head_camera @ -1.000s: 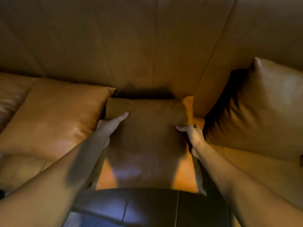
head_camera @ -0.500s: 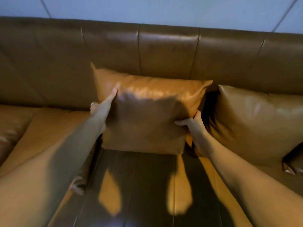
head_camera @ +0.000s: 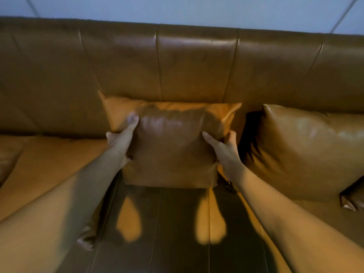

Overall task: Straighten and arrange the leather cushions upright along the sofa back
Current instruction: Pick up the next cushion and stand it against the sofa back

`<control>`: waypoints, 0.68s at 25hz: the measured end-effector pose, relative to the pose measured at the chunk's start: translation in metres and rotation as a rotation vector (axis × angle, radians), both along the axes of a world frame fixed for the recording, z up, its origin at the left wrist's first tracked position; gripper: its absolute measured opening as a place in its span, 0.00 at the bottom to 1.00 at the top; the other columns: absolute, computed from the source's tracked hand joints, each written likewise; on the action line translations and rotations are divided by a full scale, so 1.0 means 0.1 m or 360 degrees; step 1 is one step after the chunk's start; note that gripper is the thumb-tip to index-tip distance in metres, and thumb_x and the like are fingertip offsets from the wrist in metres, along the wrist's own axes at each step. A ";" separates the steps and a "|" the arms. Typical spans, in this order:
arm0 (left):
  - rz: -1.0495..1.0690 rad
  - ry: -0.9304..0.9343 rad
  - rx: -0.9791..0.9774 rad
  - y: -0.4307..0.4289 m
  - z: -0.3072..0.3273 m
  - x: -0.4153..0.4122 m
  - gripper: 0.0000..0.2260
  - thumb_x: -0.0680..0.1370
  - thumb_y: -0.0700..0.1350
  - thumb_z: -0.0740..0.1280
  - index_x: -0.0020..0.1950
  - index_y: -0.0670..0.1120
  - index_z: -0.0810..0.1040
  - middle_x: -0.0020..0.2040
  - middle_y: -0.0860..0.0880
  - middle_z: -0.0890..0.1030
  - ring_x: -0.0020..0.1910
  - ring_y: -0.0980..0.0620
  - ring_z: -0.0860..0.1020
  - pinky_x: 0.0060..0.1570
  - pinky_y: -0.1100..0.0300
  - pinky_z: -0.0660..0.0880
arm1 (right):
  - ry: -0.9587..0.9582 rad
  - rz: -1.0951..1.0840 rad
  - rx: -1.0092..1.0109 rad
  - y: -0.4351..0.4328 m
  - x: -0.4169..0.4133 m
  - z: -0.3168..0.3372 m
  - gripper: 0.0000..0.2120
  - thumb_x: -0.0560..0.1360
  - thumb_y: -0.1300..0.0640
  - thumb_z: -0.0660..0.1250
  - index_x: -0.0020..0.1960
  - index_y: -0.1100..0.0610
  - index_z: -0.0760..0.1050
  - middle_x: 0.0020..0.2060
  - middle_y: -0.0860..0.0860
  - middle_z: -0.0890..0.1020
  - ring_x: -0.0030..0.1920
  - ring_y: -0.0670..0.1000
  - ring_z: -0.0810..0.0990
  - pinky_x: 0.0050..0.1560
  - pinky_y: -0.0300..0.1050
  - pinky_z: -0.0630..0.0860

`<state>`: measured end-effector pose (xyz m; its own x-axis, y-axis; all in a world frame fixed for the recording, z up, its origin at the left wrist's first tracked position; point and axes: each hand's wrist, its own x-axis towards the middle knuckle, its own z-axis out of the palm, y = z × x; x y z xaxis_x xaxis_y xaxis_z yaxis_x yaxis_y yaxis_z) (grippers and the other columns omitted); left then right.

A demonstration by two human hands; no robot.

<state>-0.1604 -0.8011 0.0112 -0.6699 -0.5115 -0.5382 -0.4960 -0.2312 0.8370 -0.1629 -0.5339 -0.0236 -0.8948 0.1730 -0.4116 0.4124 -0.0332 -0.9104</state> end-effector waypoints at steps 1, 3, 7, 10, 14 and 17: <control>0.0008 -0.0001 0.0009 0.00 -0.01 -0.02 0.54 0.63 0.68 0.78 0.79 0.47 0.56 0.76 0.46 0.67 0.74 0.40 0.67 0.66 0.29 0.67 | 0.0004 -0.0011 0.0011 0.02 -0.01 -0.01 0.51 0.66 0.40 0.80 0.78 0.44 0.53 0.68 0.48 0.71 0.68 0.57 0.71 0.64 0.62 0.72; -0.0023 -0.0012 0.0054 -0.02 -0.07 -0.05 0.58 0.60 0.68 0.78 0.80 0.47 0.53 0.77 0.46 0.66 0.74 0.40 0.67 0.66 0.28 0.67 | -0.0050 0.0001 0.0031 0.01 -0.02 -0.01 0.51 0.66 0.39 0.79 0.78 0.43 0.52 0.70 0.50 0.70 0.69 0.59 0.71 0.65 0.64 0.73; -0.0180 -0.0051 0.0096 -0.07 -0.20 -0.14 0.63 0.62 0.71 0.76 0.82 0.49 0.41 0.79 0.46 0.61 0.76 0.39 0.64 0.65 0.25 0.65 | -0.0115 0.0034 0.0235 -0.10 -0.11 -0.07 0.56 0.58 0.30 0.76 0.77 0.44 0.51 0.72 0.56 0.68 0.69 0.63 0.71 0.66 0.67 0.73; -0.0205 -0.0087 0.0048 -0.10 -0.20 -0.14 0.59 0.66 0.70 0.74 0.82 0.46 0.43 0.80 0.46 0.61 0.77 0.40 0.63 0.67 0.28 0.65 | -0.0112 0.0005 0.0398 -0.13 -0.11 -0.03 0.50 0.69 0.36 0.75 0.78 0.52 0.52 0.73 0.59 0.67 0.70 0.65 0.70 0.68 0.63 0.72; -0.0242 -0.0056 -0.0168 -0.11 -0.04 0.04 0.53 0.64 0.71 0.74 0.79 0.46 0.58 0.75 0.47 0.70 0.72 0.42 0.69 0.69 0.39 0.67 | 0.0039 -0.0008 0.0880 -0.22 0.05 0.19 0.45 0.76 0.45 0.72 0.81 0.57 0.49 0.75 0.61 0.63 0.72 0.67 0.68 0.70 0.61 0.69; -0.0278 0.0075 -0.0367 -0.14 0.18 0.24 0.40 0.71 0.66 0.73 0.77 0.51 0.64 0.68 0.50 0.75 0.67 0.46 0.73 0.63 0.50 0.68 | 0.0281 0.0148 0.1153 -0.34 0.21 0.44 0.43 0.76 0.45 0.70 0.81 0.53 0.49 0.77 0.60 0.60 0.74 0.66 0.64 0.72 0.65 0.64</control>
